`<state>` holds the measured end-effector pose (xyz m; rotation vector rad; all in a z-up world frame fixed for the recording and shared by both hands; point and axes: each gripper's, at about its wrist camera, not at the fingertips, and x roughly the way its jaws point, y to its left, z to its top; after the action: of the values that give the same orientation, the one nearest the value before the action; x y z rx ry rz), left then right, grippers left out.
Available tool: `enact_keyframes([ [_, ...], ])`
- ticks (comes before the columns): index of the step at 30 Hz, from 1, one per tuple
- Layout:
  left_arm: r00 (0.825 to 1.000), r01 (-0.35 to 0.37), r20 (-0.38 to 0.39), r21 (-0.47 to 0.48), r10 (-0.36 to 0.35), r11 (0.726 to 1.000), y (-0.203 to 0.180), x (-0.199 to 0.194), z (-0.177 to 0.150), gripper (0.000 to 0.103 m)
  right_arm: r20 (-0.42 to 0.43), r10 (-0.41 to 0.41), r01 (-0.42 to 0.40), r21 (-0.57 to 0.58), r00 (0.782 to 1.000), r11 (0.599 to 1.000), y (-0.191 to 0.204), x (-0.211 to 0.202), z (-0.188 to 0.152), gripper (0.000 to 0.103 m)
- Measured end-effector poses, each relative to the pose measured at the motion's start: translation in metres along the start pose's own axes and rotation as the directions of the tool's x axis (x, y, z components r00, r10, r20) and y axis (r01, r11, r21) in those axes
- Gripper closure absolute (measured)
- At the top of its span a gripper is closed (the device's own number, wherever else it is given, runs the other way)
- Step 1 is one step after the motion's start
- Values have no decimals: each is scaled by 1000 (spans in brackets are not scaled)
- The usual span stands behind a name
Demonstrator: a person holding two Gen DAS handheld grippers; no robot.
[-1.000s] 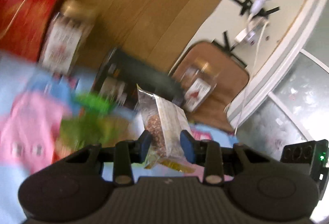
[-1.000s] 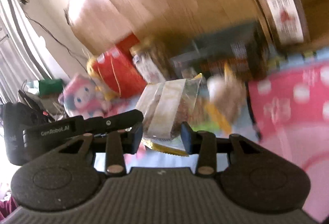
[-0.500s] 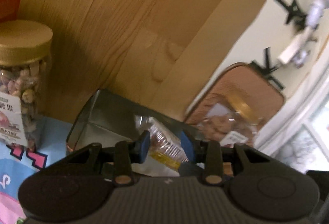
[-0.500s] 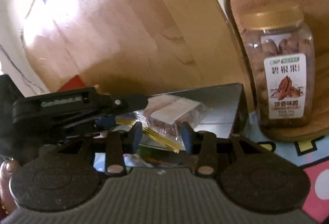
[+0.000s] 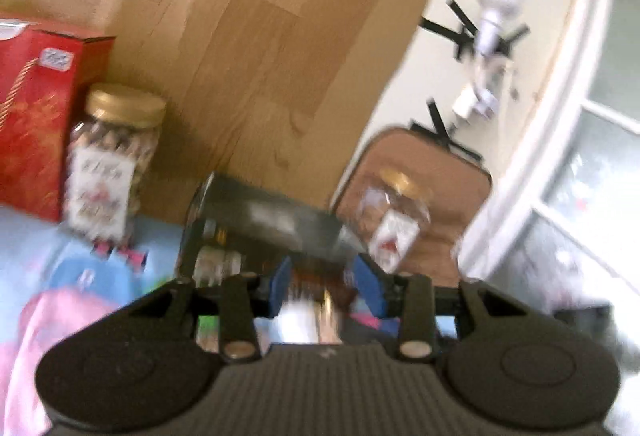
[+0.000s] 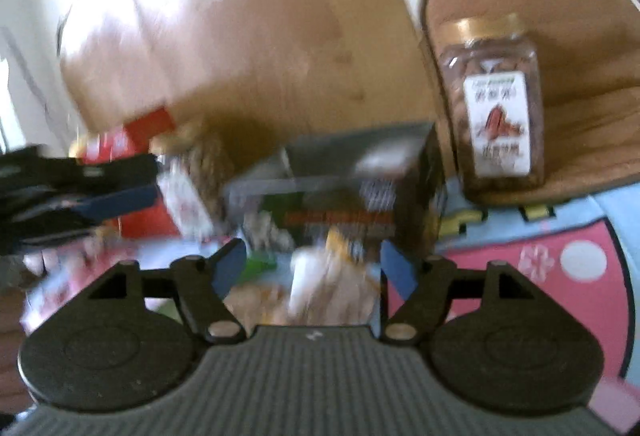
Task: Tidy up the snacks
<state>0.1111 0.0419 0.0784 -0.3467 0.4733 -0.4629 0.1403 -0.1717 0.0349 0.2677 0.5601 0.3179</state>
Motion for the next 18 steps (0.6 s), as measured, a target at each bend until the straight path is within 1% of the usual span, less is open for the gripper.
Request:
enact_keyframes([
  [2, 1000, -17, -22, 26, 18, 1000, -5, -17, -20, 66, -56, -59, 54, -87, 997, 995, 13, 10, -13, 28],
  [3, 999, -28, -33, 30, 29, 999, -6, -26, -32, 66, -59, -92, 84, -130, 994, 988, 16, 12, -17, 29],
  [4, 998, -33, -45, 28, 34, 999, -6, -33, -42, 66, -63, -133, 121, -171, 989, 978, 18, 13, -23, 43],
  [5, 998, -35, -51, 23, 37, 999, -3, -43, -48, 66, -72, -145, 129, -188, 987, 974, 18, 14, -28, 71],
  [6, 997, -42, -57, 15, 43, 999, -1, -50, -56, 66, -78, -141, 125, -187, 987, 974, 17, 11, -31, 75],
  [7, 997, -50, -63, 6, 50, 999, 1, -57, -62, 66, -63, -150, 135, -193, 987, 972, 16, 5, -34, 80],
  [8, 996, -54, -66, -2, 54, 999, 3, -64, -66, 66, -58, -152, 137, -210, 987, 968, 19, -3, -37, 81],
  [10, 996, -62, -72, -22, 60, 998, 9, -77, -75, 66, -49, -145, 128, -252, 988, 959, 26, -23, -46, 81],
  [11, 996, -61, -73, -28, 58, 998, 10, -83, -78, 66, -42, -144, 125, -290, 989, 949, 33, -32, -52, 81],
  [12, 996, -59, -72, -37, 56, 998, 13, -89, -80, 66, -35, -137, 117, -344, 990, 932, 43, -43, -60, 81],
  [13, 996, -55, -69, -41, 53, 998, 15, -95, -82, 66, -36, -122, 96, -410, 992, 907, 54, -57, -71, 81],
  [15, 997, -46, -66, -57, 42, 997, 19, -104, -85, 66, -77, -86, 37, -498, 993, 867, 74, -75, -90, 80],
  [16, 997, -39, -71, -67, 34, 997, 21, -107, -86, 66, -103, -63, 0, -520, 993, 854, 81, -82, -98, 73],
  [17, 997, -32, -78, -80, 26, 996, 22, -108, -88, 65, -129, -22, -53, -547, 991, 836, 90, -92, -108, 58],
  [18, 996, -27, -85, -91, 19, 996, 23, -110, -89, 65, -153, 22, -105, -558, 988, 823, 96, -102, -115, 49],
])
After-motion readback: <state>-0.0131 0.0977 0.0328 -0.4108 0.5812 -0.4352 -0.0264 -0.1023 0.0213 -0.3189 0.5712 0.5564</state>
